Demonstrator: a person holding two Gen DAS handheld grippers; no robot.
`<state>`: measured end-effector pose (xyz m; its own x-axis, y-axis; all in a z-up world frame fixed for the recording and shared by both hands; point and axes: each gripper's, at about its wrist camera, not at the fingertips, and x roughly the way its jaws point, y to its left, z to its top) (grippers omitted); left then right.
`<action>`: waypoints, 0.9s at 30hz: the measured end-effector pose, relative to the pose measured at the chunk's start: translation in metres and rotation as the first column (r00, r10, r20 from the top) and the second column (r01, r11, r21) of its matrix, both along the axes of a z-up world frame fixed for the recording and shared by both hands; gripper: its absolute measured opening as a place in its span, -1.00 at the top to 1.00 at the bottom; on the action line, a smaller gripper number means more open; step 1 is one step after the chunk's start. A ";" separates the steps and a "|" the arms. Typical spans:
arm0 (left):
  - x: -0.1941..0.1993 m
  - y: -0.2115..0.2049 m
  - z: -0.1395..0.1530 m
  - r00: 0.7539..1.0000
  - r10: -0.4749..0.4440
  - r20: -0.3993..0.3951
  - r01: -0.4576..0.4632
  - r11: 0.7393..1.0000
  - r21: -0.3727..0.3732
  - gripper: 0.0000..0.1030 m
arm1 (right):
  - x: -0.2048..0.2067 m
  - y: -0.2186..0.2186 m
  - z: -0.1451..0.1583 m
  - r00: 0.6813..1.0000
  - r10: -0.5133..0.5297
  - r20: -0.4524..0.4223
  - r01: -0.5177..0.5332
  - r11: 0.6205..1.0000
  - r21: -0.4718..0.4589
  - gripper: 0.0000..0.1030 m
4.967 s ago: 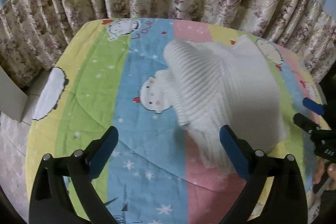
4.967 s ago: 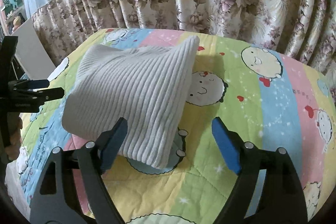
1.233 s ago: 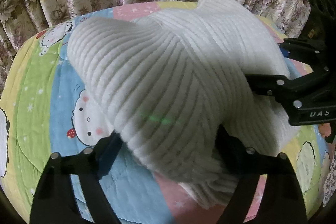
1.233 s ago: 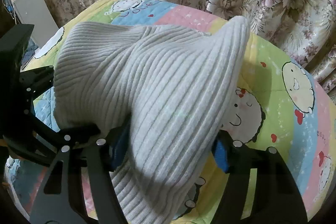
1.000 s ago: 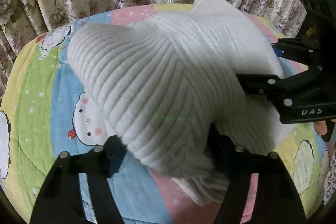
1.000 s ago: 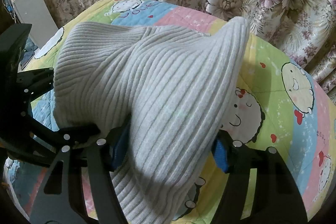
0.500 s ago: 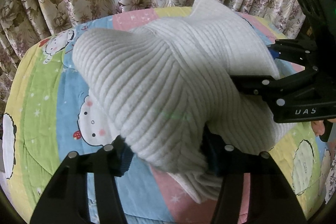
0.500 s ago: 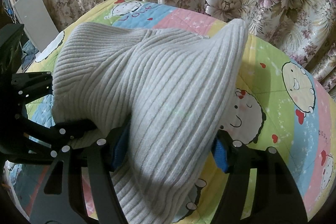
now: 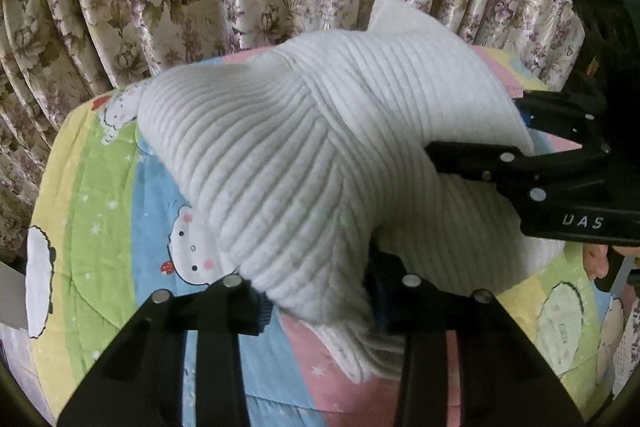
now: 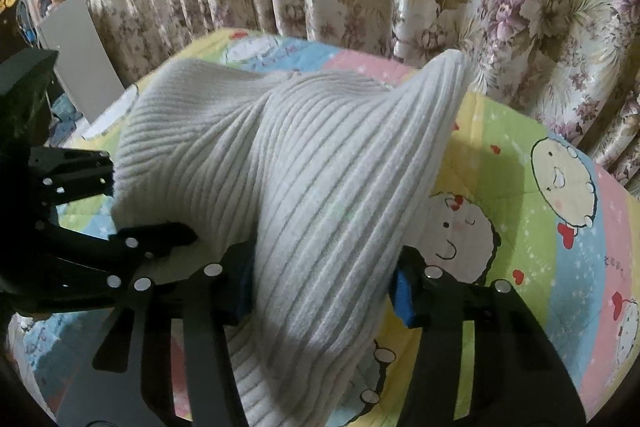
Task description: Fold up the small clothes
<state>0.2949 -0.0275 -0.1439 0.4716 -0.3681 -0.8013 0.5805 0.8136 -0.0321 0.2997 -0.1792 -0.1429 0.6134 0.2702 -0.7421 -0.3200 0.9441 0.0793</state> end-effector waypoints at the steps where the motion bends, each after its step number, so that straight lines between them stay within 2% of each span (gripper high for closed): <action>1: -0.002 -0.001 0.004 1.000 -0.001 0.008 0.000 1.000 0.002 0.25 | -0.003 -0.002 0.005 1.000 -0.001 0.012 0.001 1.000 0.014 -0.03; 4: -0.011 -0.010 0.015 0.999 -0.013 0.043 0.012 1.000 0.021 0.25 | -0.009 -0.008 0.014 1.000 -0.002 0.029 0.001 1.000 0.031 -0.03; 14: -0.052 -0.046 0.035 0.997 -0.048 0.052 0.046 0.998 0.034 0.25 | -0.045 -0.041 0.039 0.998 -0.032 0.055 0.029 0.998 0.057 -0.03; 19: -0.088 -0.077 0.024 0.997 -0.082 0.016 0.081 0.995 0.054 0.25 | -0.081 -0.066 0.034 0.997 -0.066 0.035 0.064 0.996 0.066 -0.03; 26: -0.126 -0.108 -0.007 0.993 -0.095 -0.066 0.099 0.993 0.064 0.23 | -0.127 -0.101 0.007 0.995 -0.090 -0.041 0.093 0.992 0.087 -0.03; 27: -0.129 -0.112 -0.014 0.994 -0.092 -0.059 0.097 0.992 0.080 0.21 | -0.133 -0.108 -0.001 0.994 -0.091 -0.062 0.096 0.991 0.092 -0.03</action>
